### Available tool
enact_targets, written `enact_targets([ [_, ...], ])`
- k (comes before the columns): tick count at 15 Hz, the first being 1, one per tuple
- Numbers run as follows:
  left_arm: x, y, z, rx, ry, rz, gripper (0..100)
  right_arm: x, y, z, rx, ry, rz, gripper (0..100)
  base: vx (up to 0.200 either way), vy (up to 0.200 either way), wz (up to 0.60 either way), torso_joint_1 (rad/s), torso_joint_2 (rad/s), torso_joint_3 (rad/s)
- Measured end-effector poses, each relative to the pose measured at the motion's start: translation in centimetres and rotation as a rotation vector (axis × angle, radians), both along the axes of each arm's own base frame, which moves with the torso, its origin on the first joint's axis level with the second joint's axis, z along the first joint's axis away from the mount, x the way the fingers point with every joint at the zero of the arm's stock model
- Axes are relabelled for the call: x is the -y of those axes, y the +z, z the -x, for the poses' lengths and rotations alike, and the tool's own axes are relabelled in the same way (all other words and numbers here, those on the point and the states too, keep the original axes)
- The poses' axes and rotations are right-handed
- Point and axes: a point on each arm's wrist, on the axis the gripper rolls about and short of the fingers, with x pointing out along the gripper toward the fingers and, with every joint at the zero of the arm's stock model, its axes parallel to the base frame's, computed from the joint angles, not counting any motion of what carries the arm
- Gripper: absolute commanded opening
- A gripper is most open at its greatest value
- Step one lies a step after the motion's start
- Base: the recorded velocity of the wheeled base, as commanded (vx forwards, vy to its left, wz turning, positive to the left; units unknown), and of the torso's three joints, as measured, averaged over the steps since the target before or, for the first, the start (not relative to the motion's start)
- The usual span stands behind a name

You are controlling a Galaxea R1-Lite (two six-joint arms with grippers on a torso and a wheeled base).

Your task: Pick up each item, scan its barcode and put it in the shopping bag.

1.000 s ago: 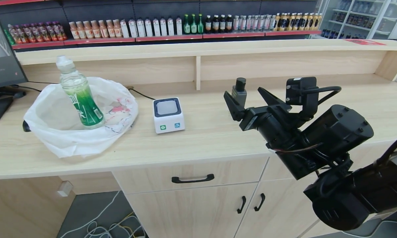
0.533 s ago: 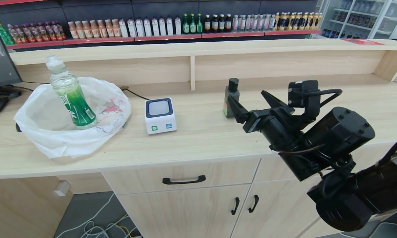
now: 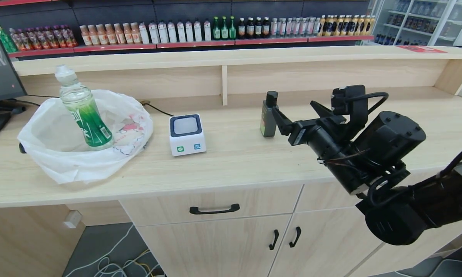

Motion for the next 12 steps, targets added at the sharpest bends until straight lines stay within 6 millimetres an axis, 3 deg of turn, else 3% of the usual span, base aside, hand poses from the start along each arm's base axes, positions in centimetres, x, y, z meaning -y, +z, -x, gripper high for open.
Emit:
enact_targets([
  [5, 0.0, 0.0, 0.0, 0.000, 0.001, 0.000, 100, -0.8, 0.4, -2.4, -0.059, 0.013, 0.041, 100, 0.000, 0.000, 0.00, 0.000, 0.00, 0.000],
  [12, 0.0, 0.0, 0.0, 0.000, 0.001, 0.000, 100, -1.9, 0.9, -7.8, -0.123, -0.016, 0.035, 100, 0.000, 0.000, 0.00, 0.000, 0.00, 0.000],
])
